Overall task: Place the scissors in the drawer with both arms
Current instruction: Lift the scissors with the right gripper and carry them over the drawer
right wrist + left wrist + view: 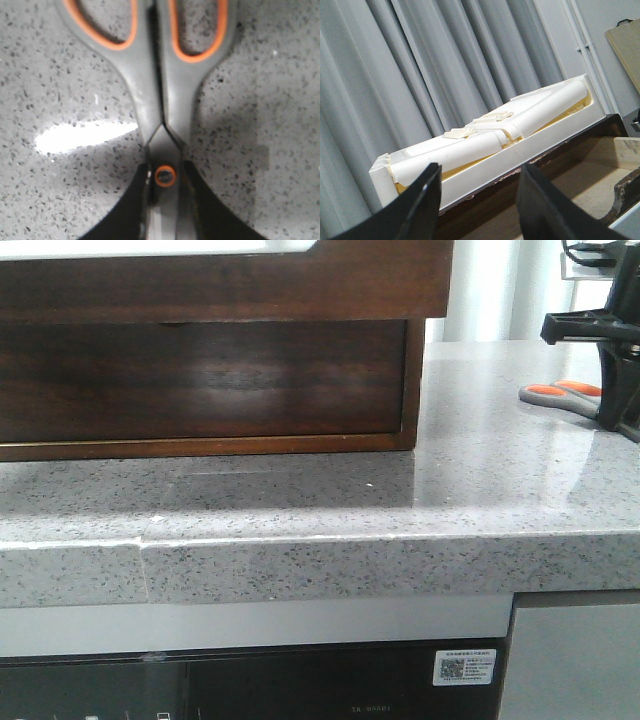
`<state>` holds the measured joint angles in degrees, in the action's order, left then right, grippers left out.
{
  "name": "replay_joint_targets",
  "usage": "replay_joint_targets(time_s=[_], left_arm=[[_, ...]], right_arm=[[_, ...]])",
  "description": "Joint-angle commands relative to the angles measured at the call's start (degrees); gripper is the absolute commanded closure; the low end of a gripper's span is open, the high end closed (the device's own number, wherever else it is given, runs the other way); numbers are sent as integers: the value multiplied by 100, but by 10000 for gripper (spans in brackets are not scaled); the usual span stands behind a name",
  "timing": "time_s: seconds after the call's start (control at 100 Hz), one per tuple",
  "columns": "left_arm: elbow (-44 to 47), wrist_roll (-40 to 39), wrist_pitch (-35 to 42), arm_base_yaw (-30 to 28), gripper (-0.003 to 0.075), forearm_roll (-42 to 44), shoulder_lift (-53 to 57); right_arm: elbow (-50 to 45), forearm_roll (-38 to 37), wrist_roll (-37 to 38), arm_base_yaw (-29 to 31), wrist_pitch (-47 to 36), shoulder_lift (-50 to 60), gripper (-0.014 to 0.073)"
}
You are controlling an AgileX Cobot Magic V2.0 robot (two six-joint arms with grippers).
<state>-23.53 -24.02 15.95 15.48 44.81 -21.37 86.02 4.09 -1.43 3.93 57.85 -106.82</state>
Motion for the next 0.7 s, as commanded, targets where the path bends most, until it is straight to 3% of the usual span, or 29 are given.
replay_joint_targets(time_s=[0.0,0.45,0.69], left_arm=[[-180,-75,244,27,412,-176,-33],[-180,-75,244,27,412,-176,-33],[-180,-75,244,27,412,-176,-33]], right_arm=[[182,-63,-18,31,-98,277,717],[279,-63,-131,8,-229,891,717],[882,627,-1002,-13,-123,1722,717]])
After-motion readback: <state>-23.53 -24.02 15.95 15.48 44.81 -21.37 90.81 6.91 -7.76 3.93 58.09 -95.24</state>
